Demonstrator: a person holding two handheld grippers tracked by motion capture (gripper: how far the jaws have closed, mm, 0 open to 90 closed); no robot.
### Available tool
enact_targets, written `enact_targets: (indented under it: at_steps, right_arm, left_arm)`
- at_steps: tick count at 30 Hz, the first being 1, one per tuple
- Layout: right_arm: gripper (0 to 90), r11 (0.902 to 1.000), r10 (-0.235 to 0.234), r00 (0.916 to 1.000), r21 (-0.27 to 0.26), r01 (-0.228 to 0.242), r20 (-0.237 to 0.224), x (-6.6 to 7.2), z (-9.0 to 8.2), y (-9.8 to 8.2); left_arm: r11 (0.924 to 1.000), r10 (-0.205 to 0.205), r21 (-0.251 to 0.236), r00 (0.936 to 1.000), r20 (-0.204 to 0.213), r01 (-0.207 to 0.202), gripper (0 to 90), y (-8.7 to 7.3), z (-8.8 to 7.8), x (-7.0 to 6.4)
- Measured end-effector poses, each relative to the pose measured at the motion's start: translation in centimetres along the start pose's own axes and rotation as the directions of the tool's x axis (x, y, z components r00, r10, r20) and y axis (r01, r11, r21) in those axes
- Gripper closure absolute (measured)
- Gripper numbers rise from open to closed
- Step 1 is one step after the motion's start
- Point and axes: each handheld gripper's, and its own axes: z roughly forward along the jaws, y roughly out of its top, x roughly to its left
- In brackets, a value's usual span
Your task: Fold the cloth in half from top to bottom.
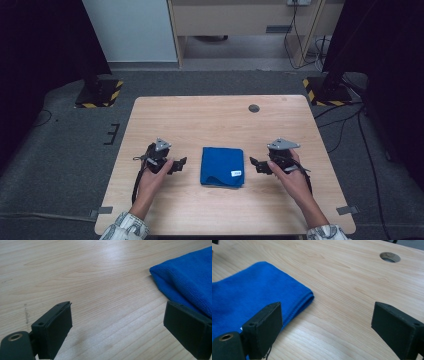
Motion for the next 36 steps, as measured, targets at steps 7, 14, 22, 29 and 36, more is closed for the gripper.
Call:
enact_targets:
  at_steps: [7, 14, 22, 29, 36]
  right_arm:
    - [10.1, 0.9997, 0.024, 0.9993, 0.007, -0.024, 0.029, -1.2, -0.3, -0.5]
    - [9.6, 0.9970, 0.075, 0.9936, 0.011, -0.076, 0.085, -3.6, -1.3, -1.3]
    - [9.5, 0.9912, 0.113, 0.9830, 0.051, -0.122, 0.144, -5.8, -1.4, -2.5]
    - [11.9, 0.9831, 0.152, 0.9762, 0.077, -0.166, 0.155, -7.0, -0.6, -3.3]
    - [11.3, 0.9745, 0.200, 0.9659, 0.070, -0.214, 0.164, -7.5, 0.7, -3.2]
  left_arm:
    - [1.0000, -0.001, 0.010, 1.0000, -0.008, 0.001, 7.1, -0.2, 0.0, 0.6]
    - [0.9996, 0.009, 0.027, 0.9996, -0.026, -0.009, 7.1, -0.2, -0.1, 1.0]
    - [0.9991, 0.015, 0.040, 0.9994, -0.030, -0.014, 7.1, -0.2, 0.1, 1.5]
    - [0.9973, 0.016, 0.073, 0.9988, -0.045, -0.013, 7.0, -0.3, 0.8, 2.2]
    - [0.9945, 0.008, 0.105, 0.9975, -0.070, 0.000, 7.0, -0.7, 1.6, 2.9]
